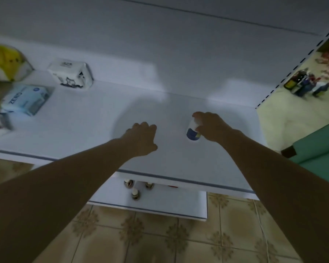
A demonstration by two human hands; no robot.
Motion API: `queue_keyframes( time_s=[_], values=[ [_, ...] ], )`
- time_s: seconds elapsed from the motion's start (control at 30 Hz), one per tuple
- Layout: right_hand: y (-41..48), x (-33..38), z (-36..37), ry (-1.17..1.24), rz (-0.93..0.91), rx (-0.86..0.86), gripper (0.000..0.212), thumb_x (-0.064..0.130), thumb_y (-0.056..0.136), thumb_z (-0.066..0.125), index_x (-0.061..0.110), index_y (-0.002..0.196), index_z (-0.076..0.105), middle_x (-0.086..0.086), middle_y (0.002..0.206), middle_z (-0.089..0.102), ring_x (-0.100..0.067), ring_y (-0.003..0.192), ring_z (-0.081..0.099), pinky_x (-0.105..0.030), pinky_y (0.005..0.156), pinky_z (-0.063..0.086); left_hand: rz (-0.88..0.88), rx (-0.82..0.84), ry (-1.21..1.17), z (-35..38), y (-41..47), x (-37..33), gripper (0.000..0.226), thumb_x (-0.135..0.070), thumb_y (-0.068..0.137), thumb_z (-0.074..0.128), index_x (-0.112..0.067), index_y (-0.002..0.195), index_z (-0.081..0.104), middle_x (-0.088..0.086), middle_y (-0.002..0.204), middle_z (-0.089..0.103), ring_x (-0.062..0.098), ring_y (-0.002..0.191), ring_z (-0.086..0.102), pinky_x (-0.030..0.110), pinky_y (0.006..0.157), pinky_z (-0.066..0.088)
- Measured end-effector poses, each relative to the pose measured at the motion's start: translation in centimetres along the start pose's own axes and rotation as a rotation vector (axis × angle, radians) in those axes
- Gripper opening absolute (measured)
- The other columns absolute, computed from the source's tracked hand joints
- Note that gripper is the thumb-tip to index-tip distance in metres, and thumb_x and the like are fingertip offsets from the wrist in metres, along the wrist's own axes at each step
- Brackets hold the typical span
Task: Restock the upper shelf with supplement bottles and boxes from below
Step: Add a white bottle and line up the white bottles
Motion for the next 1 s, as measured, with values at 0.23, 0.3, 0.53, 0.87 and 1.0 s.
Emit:
queue_keyframes(
  time_s=[0.23,0.3,0.53,0.87,1.0],
  values=[
    [-3.7,1.1,0.9,0.063,-0.011,0.044,0.037,0.017,0.092,0.053,0.011,0.128,0.051,-0.015,0.125,0.052,-0.028,0.112,0.053,-0.025,0.078,0.036,0.010,0.047,-0.025,2.4,-1.5,0.5,0.056,-0.034,0.090,0.054,-0.010,0.137,0.036,0.013,0.140,0.039,0.031,0.129,0.037,0.042,0.105,0.038],
    [-5.2,1.8,1.3,0.123,-0.012,0.133,0.039,0.020,0.091,0.056,0.012,0.129,0.051,-0.012,0.129,0.052,-0.026,0.110,0.054,-0.027,0.077,0.040,-0.002,0.059,-0.017,2.1,-2.7,1.1,0.058,-0.035,0.090,0.056,-0.012,0.139,0.035,0.011,0.140,0.039,0.030,0.129,0.037,0.041,0.105,0.037],
    [-11.9,7.3,-2.7,0.365,-0.122,0.268,0.040,0.021,0.092,0.057,0.014,0.130,0.050,-0.009,0.126,0.050,-0.027,0.103,0.056,-0.045,0.091,0.051,0.043,0.164,-0.104,-0.8,-9.1,0.7,0.087,-0.032,0.080,0.071,-0.018,0.149,0.019,0.004,0.149,0.035,0.020,0.136,0.032,0.026,0.108,0.027],
    [-21.9,14.8,-15.7,0.384,-0.211,0.051,0.044,0.038,0.086,0.064,0.017,0.122,0.051,-0.001,0.103,0.058,-0.017,0.087,0.063,-0.033,0.082,0.058,0.195,-0.042,-0.228,-10.5,-20.1,-2.2,0.070,-0.027,0.076,0.076,-0.017,0.136,0.041,0.001,0.133,0.055,0.016,0.119,0.051,0.020,0.093,0.038],
    [-25.4,17.0,-20.9,0.342,-0.291,-0.080,0.038,0.039,0.088,0.061,0.017,0.119,0.055,-0.004,0.109,0.064,-0.020,0.096,0.065,-0.035,0.082,0.058,0.220,-0.178,-0.210,-14.8,-23.9,-2.6,0.067,-0.027,0.076,0.076,-0.019,0.134,0.042,0.000,0.128,0.058,0.016,0.117,0.054,0.026,0.099,0.044]
  ],
)
Point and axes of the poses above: each hand's wrist, its own y-axis towards the middle knuckle, its own z-axis out of the palm, x = y × z, the point moved 6 cm from there along y, towards the middle knuckle
